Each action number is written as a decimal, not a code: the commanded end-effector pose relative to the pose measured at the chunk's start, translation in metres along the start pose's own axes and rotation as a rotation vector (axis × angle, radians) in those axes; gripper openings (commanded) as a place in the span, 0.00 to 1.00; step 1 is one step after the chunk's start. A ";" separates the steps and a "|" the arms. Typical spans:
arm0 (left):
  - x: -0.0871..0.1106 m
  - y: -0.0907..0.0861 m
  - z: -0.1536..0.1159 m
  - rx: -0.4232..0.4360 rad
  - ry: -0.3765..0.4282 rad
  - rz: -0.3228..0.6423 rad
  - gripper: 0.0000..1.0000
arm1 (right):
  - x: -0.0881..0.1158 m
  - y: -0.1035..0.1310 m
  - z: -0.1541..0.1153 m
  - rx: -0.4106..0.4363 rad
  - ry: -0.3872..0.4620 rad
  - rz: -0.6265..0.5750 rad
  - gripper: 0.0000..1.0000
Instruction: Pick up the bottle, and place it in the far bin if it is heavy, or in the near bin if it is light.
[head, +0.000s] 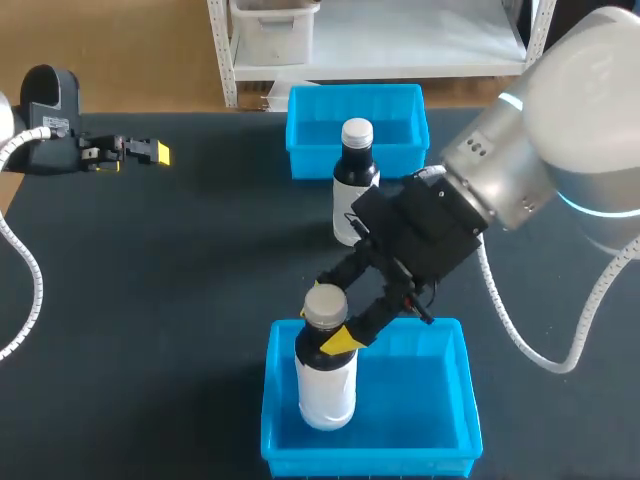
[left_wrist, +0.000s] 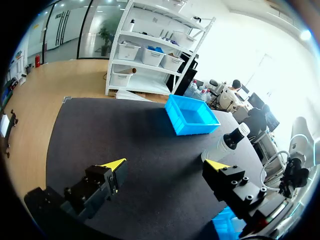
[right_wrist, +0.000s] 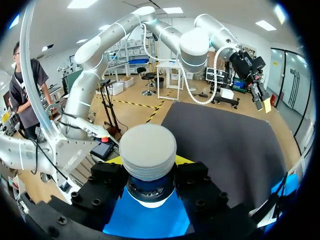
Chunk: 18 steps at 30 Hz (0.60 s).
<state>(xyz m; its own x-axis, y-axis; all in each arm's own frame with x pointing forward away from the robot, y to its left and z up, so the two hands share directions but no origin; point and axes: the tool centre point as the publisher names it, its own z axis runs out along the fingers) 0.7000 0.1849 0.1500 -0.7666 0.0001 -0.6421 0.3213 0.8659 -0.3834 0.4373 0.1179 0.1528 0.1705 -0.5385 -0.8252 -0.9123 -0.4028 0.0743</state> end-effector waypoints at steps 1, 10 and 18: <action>0.000 0.000 0.000 0.000 0.000 0.000 1.00 | 0.005 -0.006 0.002 -0.017 -0.006 -0.003 0.00; 0.000 0.000 0.000 0.000 0.000 0.000 1.00 | 0.010 -0.007 0.005 -0.041 -0.001 0.011 0.76; 0.000 0.000 0.000 0.000 0.000 0.000 1.00 | 0.011 -0.007 0.001 -0.045 0.014 0.021 1.00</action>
<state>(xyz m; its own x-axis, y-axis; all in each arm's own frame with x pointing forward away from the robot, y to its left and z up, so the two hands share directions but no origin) 0.7000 0.1849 0.1500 -0.7666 0.0001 -0.6422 0.3213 0.8659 -0.3834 0.4445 0.1176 0.1401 0.1591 -0.5508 -0.8193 -0.8970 -0.4273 0.1131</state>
